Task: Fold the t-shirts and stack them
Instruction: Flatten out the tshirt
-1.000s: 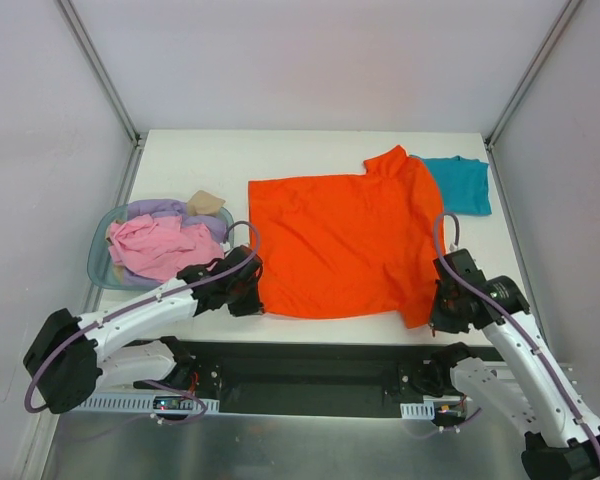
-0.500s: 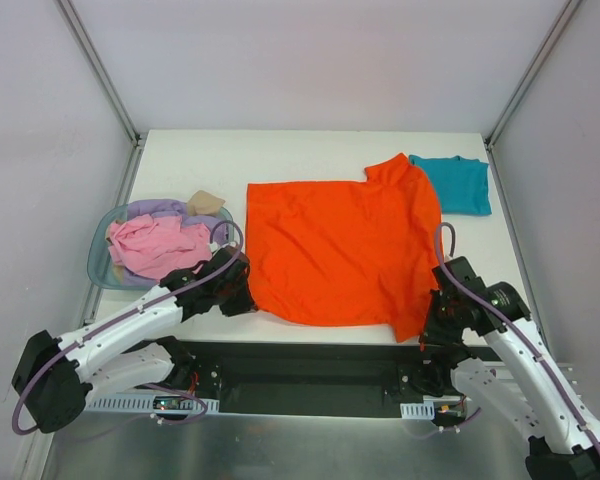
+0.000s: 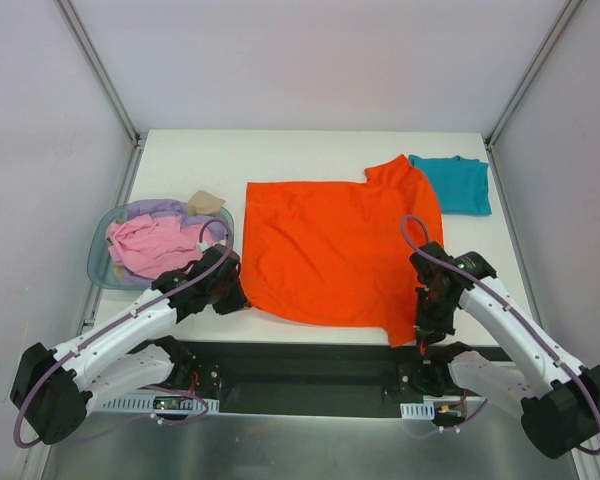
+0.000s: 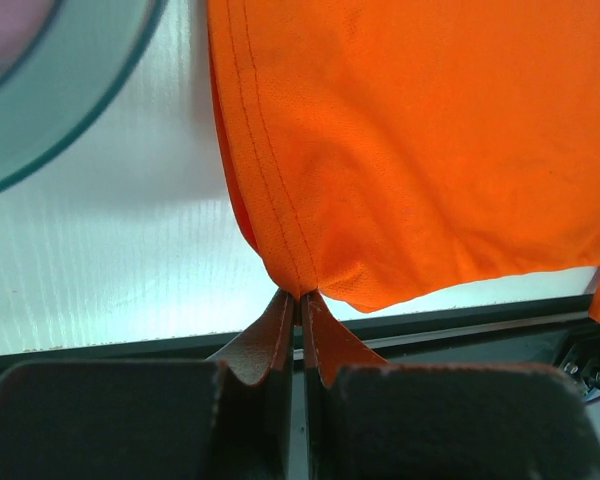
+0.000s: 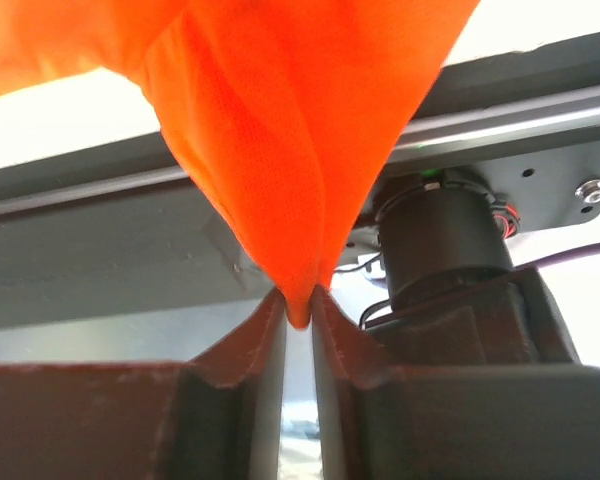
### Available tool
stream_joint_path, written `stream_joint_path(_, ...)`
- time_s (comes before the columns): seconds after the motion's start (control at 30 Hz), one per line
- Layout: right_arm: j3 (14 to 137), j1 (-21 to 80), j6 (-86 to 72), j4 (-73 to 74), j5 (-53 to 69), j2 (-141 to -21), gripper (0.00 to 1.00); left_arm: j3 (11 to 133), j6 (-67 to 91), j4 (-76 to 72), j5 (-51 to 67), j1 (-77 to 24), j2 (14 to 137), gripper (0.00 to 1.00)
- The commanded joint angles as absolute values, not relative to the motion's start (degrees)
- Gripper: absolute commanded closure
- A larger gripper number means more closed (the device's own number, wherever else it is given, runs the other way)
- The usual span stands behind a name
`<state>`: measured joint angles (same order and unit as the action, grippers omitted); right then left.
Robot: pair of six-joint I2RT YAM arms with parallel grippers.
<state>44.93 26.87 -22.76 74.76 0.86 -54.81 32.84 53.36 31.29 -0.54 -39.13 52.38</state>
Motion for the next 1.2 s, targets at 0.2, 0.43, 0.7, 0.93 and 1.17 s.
stream_joint_path(0.2,51.6,27.2,-15.6,76.5,-5.8,-65.1,0.27,31.6,49.9,34.8,-2.8,-37.5,52.1,1.0)
stream_joint_path(0.43,62.8,20.5,-15.0,75.9,-19.9,-68.1,0.03,31.0,48.7,35.4,-2.0,-37.4,51.0,0.87)
stream_joint_path(0.7,65.1,3.7,-10.8,57.6,-11.1,-70.8,0.03,32.8,46.1,35.3,-0.1,-37.5,50.9,0.56)
stream_joint_path(0.93,73.4,-7.5,-11.2,51.0,-5.8,-84.4,0.1,38.3,43.1,31.0,4.0,-38.8,54.1,0.26)
stream_joint_path(1.17,82.9,-10.0,-4.1,46.6,-2.3,-100.0,0.34,48.9,40.2,21.8,3.2,-38.5,68.7,0.05)
